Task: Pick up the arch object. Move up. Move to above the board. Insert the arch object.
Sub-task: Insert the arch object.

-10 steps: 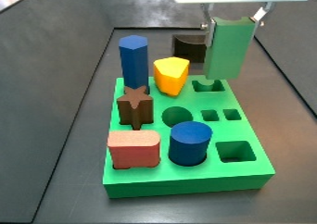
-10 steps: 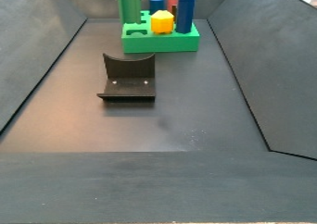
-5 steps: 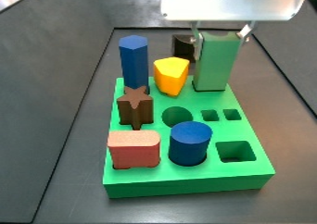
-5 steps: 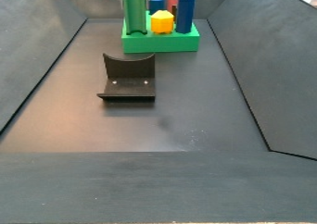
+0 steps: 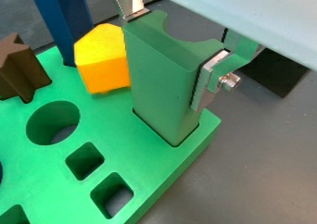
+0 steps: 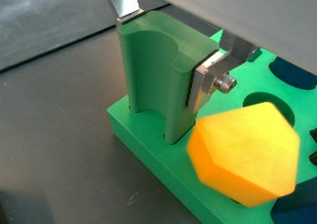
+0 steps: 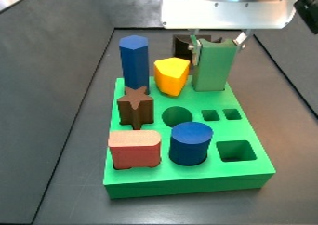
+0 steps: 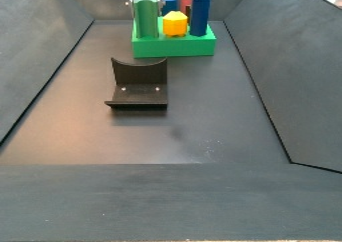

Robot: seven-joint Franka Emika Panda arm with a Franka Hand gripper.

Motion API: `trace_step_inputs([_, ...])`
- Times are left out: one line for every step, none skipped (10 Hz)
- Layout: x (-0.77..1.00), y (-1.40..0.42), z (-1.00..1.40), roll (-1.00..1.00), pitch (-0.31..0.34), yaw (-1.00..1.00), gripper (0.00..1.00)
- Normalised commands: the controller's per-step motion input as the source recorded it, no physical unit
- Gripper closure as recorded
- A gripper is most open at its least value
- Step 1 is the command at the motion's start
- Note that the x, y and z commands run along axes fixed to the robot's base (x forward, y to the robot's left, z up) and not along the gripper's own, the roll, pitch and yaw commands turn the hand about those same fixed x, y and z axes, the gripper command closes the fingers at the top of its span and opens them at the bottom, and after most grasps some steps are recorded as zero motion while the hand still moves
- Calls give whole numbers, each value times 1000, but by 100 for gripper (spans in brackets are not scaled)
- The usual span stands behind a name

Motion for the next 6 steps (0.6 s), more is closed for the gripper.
trace_step_inputs([0, -29, -483, 43, -21, 0, 100])
trace_step_inputs([-31, -229, -734, 124, -140, 0, 100])
trace_step_inputs([-83, -320, -794, 116, -233, 0, 100])
trace_step_inputs([0, -254, -771, 66, -176, -11, 100])
trace_step_inputs([0, 6, -49, -117, -37, 0, 100])
trace_step_inputs([51, 237, 0, 0, -1, 29, 100])
